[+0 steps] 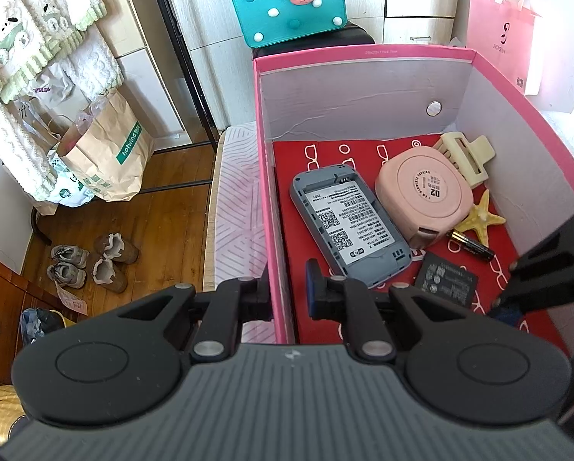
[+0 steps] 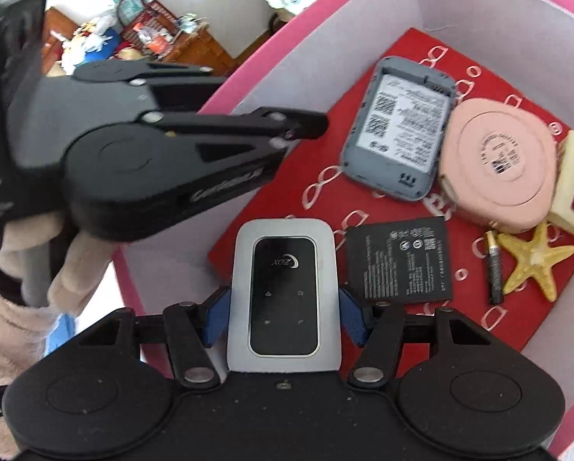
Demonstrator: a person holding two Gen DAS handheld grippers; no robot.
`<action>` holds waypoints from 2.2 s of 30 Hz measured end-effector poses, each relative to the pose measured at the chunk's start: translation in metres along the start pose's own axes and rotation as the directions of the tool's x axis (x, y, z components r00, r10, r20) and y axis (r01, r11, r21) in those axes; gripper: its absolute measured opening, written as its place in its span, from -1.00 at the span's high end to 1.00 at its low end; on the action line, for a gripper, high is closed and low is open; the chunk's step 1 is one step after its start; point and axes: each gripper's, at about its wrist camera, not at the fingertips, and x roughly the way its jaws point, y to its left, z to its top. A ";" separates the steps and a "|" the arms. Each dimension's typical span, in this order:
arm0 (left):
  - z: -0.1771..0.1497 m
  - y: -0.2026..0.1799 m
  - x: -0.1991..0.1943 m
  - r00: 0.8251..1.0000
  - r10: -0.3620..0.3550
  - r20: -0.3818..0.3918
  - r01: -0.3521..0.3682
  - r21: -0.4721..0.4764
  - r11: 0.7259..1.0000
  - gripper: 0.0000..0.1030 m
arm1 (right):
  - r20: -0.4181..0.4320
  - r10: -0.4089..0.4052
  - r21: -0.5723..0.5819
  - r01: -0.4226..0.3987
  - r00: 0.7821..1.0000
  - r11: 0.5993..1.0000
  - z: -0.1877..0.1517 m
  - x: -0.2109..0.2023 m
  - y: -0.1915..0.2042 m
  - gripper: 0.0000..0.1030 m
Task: Organize rigid objects
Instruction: 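Carry the white wifi router into the box and release it, then move the right tool back and grasp the silver keys by the ring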
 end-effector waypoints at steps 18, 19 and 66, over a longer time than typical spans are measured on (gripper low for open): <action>-0.001 0.000 0.001 1.000 -0.003 0.002 0.003 -0.003 1.000 0.76 | 0.297 -0.144 -0.103 0.181 0.944 0.978 -0.047 -0.087 0.023 -0.27; -0.001 0.000 0.001 1.000 -0.002 0.002 0.002 -0.002 1.000 0.76 | 0.328 -0.139 -0.091 0.177 0.934 0.980 -0.055 -0.100 0.021 -0.27; -0.002 0.003 0.000 1.000 -0.009 0.005 0.009 -0.015 1.000 0.76 | 0.468 -0.611 0.407 0.459 0.638 0.790 -0.210 -0.104 -0.143 0.43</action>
